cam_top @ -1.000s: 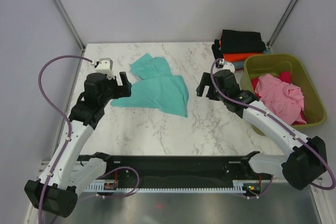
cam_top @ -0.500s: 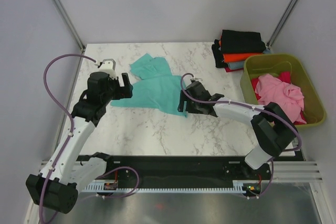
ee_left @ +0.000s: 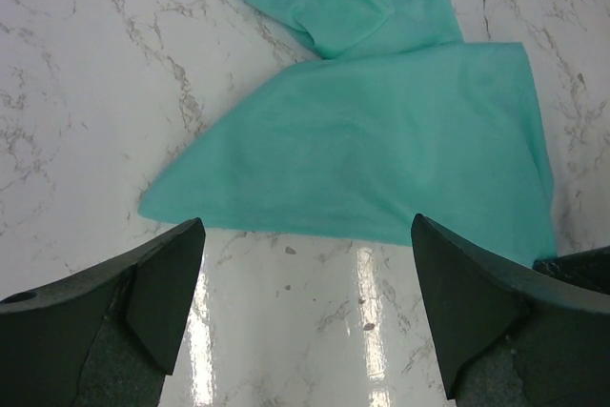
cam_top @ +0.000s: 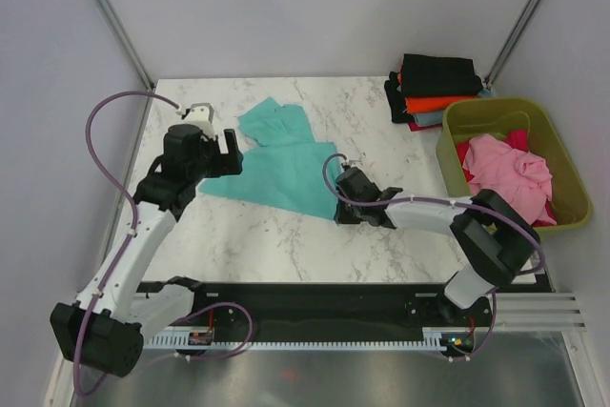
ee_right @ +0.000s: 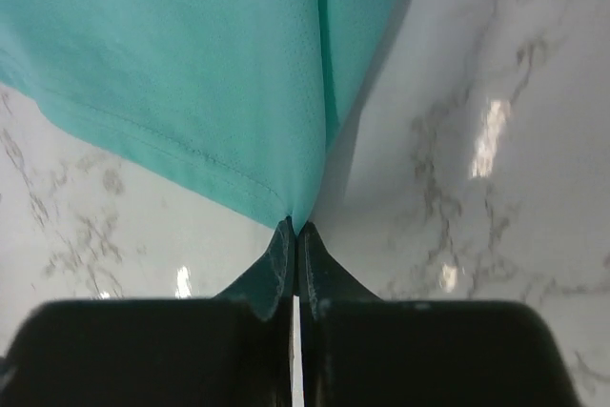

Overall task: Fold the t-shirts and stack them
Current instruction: Flatten the tshirt out

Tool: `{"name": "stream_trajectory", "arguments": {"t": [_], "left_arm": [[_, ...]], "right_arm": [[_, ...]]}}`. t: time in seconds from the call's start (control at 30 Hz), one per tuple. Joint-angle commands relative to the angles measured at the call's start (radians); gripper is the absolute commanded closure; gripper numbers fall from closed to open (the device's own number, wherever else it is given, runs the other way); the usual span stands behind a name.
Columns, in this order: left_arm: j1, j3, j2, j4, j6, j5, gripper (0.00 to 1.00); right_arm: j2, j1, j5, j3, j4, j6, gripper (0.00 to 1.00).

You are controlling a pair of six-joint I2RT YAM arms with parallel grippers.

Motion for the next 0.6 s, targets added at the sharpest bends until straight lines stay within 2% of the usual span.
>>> {"name": "stream_trajectory", "arguments": {"t": [0.0,0.17,0.2,0.27,0.3,0.4,0.43,0.57], "left_arm": [[0.004,0.101,0.078,0.005,-0.006,0.0,0.04],[0.004,0.318,0.312,-0.024,-0.026,0.017,0.04],[0.004,0.401,0.421,-0.031,-0.025,0.016,0.03],[0.004,0.525,0.535,-0.032,-0.02,0.036,0.02],[0.004,0.567,0.668,-0.038,-0.019,0.062,0.01],[0.001,0.705,0.846,-0.043,-0.011,0.226,0.01],[-0.002,0.736,0.955,-0.047,-0.017,0.276,0.01],[-0.02,0.857,1.133,-0.075,-0.061,0.318,0.02]], "right_arm": [[-0.141,0.07,0.059,-0.08,-0.106,-0.021,1.0],[-0.399,0.285,0.178,-0.159,-0.36,0.086,1.0],[-0.43,0.319,0.196,-0.165,-0.396,0.117,1.0],[-0.504,0.413,0.237,-0.183,-0.478,0.168,1.0],[-0.525,0.438,0.245,-0.194,-0.499,0.22,1.0],[-0.606,0.484,0.262,-0.246,-0.536,0.278,1.0],[-0.642,0.485,0.265,-0.268,-0.543,0.286,1.0],[-0.722,0.485,0.307,-0.285,-0.608,0.315,1.0]]}}
